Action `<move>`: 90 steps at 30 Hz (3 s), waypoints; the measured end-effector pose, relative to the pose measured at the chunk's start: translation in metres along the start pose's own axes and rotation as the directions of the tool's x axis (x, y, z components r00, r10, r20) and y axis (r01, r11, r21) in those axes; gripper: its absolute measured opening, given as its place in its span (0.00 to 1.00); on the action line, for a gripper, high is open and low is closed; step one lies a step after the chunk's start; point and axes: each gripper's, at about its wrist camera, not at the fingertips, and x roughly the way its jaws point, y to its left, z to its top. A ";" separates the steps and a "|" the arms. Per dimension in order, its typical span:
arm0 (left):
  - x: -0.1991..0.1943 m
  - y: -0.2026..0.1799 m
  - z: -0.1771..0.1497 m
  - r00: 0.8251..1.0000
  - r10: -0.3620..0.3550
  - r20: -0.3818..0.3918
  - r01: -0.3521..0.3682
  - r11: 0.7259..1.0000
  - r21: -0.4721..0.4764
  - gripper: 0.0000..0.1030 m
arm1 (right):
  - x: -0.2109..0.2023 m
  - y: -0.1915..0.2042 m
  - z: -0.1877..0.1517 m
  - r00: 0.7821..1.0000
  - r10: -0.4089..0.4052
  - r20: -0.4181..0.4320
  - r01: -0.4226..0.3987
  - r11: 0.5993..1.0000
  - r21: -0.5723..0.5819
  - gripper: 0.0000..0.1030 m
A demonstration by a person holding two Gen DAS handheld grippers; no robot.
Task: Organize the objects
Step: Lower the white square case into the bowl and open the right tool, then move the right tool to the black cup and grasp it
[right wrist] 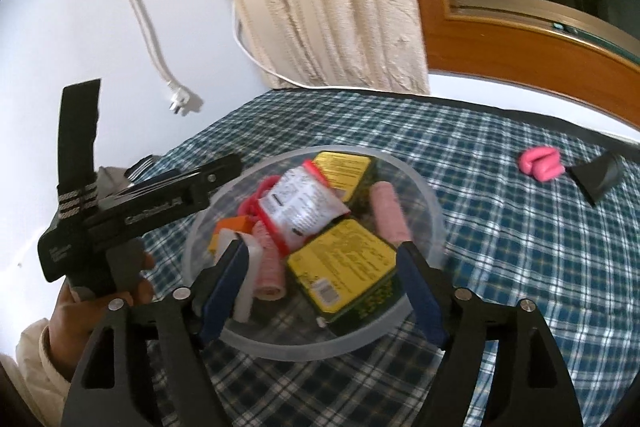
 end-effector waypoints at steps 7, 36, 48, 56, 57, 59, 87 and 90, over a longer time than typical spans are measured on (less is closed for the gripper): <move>0.001 -0.003 -0.002 1.000 0.020 -0.002 -0.020 1.000 0.019 0.99 | 0.000 -0.019 -0.001 0.998 -0.065 -0.006 0.066 0.997 0.051 0.84; 0.004 -0.057 -0.004 0.999 -0.002 -0.038 0.008 0.988 0.156 0.99 | -0.001 -0.115 -0.008 0.939 -0.331 -0.094 0.341 0.929 0.140 0.84; 0.004 -0.118 -0.006 0.987 -0.126 -0.105 0.149 0.955 0.255 0.99 | -0.003 -0.214 0.008 0.903 -0.412 -0.120 0.429 0.862 0.270 0.84; 0.007 -0.147 -0.009 0.976 -0.167 -0.141 0.204 0.929 0.310 0.99 | 0.011 -0.269 0.035 0.914 -0.392 -0.104 0.400 0.832 0.383 0.84; 0.009 -0.149 -0.009 0.974 -0.172 -0.150 0.212 0.926 0.311 0.99 | 0.013 -0.273 0.037 0.916 -0.389 -0.101 0.396 0.831 0.391 0.84; 0.011 -0.152 -0.010 0.970 -0.179 -0.162 0.222 0.925 0.309 0.99 | 0.019 -0.281 0.042 0.917 -0.384 -0.105 0.392 0.826 0.406 0.84; 0.030 -0.163 -0.014 0.963 -0.168 -0.211 0.229 0.923 0.309 0.99 | 0.074 -0.320 0.072 0.829 -0.503 -0.245 0.557 0.782 0.281 0.72; 0.027 -0.168 -0.014 0.963 -0.173 -0.208 0.234 0.918 0.320 0.99 | 0.056 -0.318 0.056 0.835 -0.492 -0.246 0.545 0.803 0.244 0.71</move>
